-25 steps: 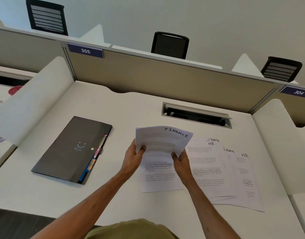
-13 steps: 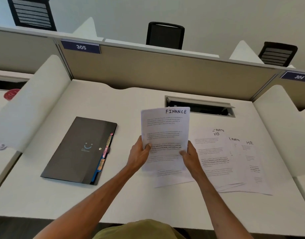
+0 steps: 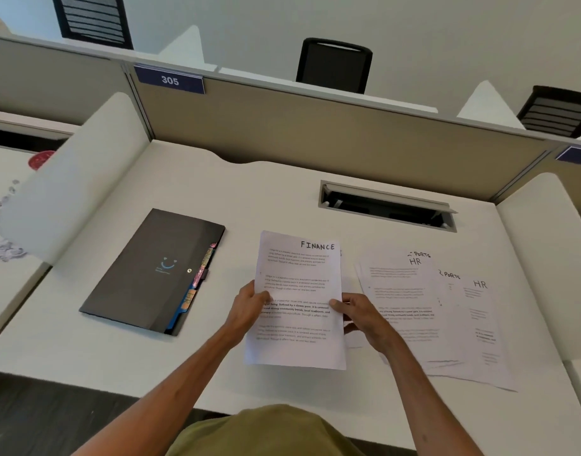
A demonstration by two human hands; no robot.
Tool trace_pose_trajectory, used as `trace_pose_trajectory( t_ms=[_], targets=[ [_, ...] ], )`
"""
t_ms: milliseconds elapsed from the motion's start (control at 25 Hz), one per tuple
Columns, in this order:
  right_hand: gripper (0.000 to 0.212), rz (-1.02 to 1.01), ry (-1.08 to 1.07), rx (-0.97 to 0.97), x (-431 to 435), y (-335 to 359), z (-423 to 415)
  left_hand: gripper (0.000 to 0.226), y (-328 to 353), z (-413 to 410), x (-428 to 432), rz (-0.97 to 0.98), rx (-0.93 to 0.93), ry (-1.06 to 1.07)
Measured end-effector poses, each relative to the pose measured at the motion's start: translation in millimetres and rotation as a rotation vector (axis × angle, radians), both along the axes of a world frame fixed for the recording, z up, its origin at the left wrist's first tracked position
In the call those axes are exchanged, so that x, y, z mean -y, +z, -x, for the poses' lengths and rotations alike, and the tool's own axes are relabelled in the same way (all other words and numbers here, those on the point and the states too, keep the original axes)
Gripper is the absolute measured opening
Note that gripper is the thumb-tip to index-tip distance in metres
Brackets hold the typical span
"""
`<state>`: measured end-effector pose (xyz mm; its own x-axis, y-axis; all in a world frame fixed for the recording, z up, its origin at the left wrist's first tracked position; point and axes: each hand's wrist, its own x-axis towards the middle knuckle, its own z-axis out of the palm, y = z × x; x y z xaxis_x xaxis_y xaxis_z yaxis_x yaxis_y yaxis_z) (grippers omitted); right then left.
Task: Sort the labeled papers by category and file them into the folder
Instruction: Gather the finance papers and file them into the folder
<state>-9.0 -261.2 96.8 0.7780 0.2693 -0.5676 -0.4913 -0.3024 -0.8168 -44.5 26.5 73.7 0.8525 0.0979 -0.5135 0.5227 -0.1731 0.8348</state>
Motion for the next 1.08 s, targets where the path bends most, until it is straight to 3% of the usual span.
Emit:
trace_pose_trajectory(
  t_ms=[160, 560, 680, 760, 840, 960, 1080],
  targets=[
    [0.027, 0.023, 0.092, -0.017, 10.7, -10.8, -8.1, 0.051, -2.3, 7.2, 8.2, -0.018, -0.009, 0.025],
    [0.021, 0.013, -0.118, 0.041, -20.2, -21.4, -30.1, 0.041, 4.4, -11.7, -26.9, -0.066, 0.009, 0.056],
    [0.021, 0.005, -0.219, 0.052, -34.3, -27.1, -37.8, 0.029, 0.2, -23.8, -70.7, -0.401, 0.121, 0.097],
    [0.019, -0.007, -0.255, 0.049, -46.2, -30.0, -40.7, 0.035, -10.5, -28.2, -106.1, -0.732, 0.132, 0.077],
    [0.018, -0.019, -0.25, 0.044, -60.1, -31.3, -40.0, 0.045, -26.0, -28.8, -136.8, -0.914, 0.06, 0.01],
    [0.018, -0.031, -0.235, 0.022, -72.6, -35.8, -38.2, 0.062, -46.2, -25.1, -165.4, -1.053, -0.031, -0.14],
    [0.018, -0.06, -0.257, -0.01, -79.0, -39.4, -36.5, 0.07, -51.9, -21.6, -172.3, -1.04, -0.05, -0.226]
  ],
)
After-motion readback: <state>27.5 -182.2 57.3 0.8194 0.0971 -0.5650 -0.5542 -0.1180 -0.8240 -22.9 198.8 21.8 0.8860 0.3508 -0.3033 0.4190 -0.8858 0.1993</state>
